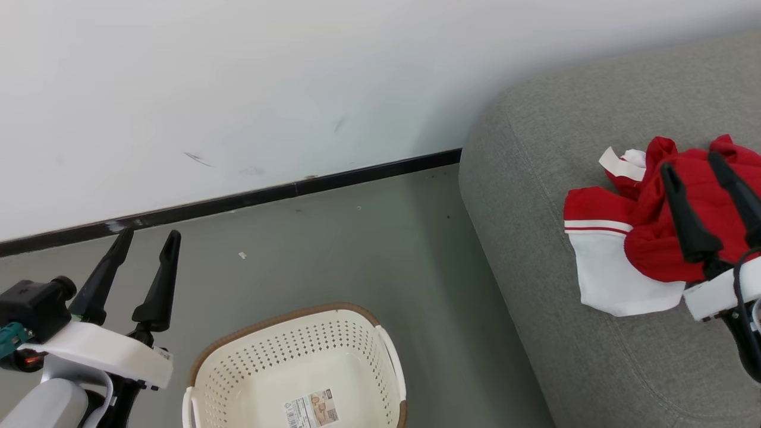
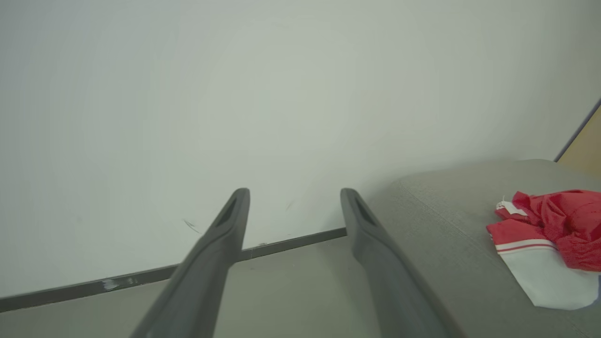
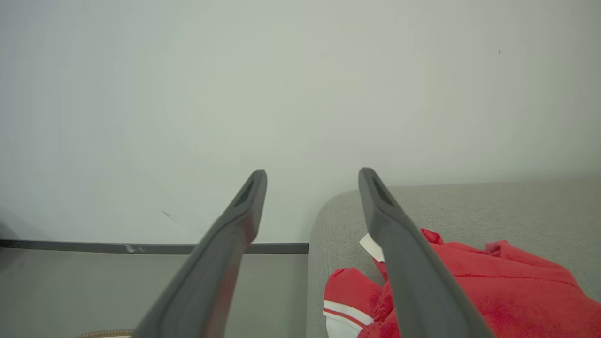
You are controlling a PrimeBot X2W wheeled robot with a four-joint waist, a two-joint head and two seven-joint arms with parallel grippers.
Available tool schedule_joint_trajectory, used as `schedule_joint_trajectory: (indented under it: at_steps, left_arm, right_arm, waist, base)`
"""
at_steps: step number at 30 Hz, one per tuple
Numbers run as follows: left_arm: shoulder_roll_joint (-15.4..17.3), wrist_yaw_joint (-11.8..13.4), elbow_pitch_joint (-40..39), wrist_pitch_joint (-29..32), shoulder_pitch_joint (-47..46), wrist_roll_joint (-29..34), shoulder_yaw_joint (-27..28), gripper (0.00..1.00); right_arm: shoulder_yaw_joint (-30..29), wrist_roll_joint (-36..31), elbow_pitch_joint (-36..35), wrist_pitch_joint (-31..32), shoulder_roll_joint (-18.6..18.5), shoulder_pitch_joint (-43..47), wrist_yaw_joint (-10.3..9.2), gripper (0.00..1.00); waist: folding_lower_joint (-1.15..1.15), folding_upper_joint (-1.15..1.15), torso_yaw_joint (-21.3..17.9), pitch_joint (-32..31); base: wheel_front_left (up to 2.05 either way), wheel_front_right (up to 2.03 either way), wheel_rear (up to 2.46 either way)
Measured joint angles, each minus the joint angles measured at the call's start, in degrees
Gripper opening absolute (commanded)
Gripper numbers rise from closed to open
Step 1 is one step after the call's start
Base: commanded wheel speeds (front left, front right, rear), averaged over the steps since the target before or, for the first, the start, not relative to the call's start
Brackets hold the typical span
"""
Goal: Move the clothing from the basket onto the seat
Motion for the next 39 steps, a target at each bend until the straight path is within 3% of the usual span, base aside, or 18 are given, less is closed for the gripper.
schedule_joint_trajectory:
  at_steps: [14, 29, 39]
  left_arm:
    - [-2.8, -0.1, 1.6, 0.0, 6.7, 0.8, 6.6, 1.00]
    - [-6.9, -2.1, 3.2, 0.0, 10.2, 6.8, 10.0, 1.00]
    - [-9.2, -3.5, 4.5, 0.0, 12.6, 10.4, 10.1, 1.00]
  right_arm:
    - [0.3, -3.9, 5.0, -5.2, 8.4, 5.4, 0.00, 1.00]
    - [-2.3, -9.7, 7.2, -6.6, 13.9, 10.9, 0.00, 1.00]
    - [-2.5, -11.8, 6.4, -6.6, 15.6, 13.3, -0.01, 1.00]
  waist:
    - [0.00, 0.00, 6.8, -2.2]
    - [0.00, 0.00, 12.3, -4.9]
    - [0.00, 0.00, 14.4, -6.5]
  base:
    - [0.00, 0.00, 0.00]
    - [0.00, 0.00, 0.00]
    - [0.00, 0.00, 0.00]
